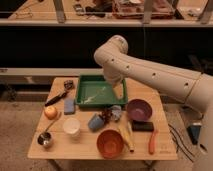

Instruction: Place banana in purple bowl

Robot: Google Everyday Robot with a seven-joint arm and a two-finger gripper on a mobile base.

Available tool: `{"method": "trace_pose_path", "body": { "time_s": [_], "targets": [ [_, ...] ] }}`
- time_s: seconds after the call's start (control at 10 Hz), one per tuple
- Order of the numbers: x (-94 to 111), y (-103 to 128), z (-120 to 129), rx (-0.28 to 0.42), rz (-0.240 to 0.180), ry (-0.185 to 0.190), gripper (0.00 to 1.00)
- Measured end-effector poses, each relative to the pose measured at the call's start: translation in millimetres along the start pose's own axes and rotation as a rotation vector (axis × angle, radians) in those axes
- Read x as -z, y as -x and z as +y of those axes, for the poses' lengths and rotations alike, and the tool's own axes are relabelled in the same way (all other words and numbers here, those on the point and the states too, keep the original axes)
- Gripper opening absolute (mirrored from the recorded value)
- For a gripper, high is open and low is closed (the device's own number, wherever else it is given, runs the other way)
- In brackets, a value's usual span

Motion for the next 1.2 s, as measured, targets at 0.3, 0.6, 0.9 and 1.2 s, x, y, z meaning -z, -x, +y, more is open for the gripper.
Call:
{"method": "trace_pose_path", "body": {
  "time_s": [0.3,0.6,0.9,1.2],
  "targets": [
    [-19,-22,20,-0.118,-0.167,0.111,0.80],
    [-21,-39,84,-0.228,-0.283,0.155,0.80],
    [-8,-44,134,-0.270,-0.315,0.104,0.80],
    [-8,-41,134,-0.268,-0.313,0.096,0.80]
  ]
}}
